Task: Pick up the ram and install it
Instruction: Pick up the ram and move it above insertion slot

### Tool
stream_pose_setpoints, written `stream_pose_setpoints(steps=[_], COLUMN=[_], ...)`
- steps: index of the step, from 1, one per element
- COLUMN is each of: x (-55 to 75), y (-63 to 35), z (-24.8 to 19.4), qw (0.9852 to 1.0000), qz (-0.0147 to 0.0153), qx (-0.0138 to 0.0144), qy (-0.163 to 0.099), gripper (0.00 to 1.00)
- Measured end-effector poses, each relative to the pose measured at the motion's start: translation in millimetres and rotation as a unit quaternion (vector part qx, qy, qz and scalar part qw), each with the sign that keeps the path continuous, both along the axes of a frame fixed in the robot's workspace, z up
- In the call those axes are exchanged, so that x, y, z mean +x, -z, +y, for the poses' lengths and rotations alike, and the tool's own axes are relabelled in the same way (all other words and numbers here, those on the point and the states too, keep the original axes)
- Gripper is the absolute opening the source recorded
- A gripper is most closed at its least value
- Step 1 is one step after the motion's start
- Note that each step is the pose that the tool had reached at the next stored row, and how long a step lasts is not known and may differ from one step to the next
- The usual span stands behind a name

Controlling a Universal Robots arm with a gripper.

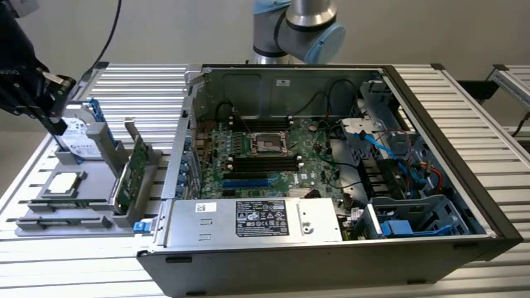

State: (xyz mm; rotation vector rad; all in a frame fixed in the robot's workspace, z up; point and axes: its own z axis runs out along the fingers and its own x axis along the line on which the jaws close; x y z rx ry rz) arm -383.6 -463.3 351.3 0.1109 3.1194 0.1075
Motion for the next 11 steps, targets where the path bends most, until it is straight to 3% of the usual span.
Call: stream_pose_setpoints(steps=[5, 11], x=[-13.6, -28.8], y=[6.2, 14.0], z=[-13.1, -25.2], qw=[1.0, 1.0], qz=[0.0023, 0.0088], qx=[0.0, 0.0], qy=[0.0, 0.0], gripper=[0.11, 0.11])
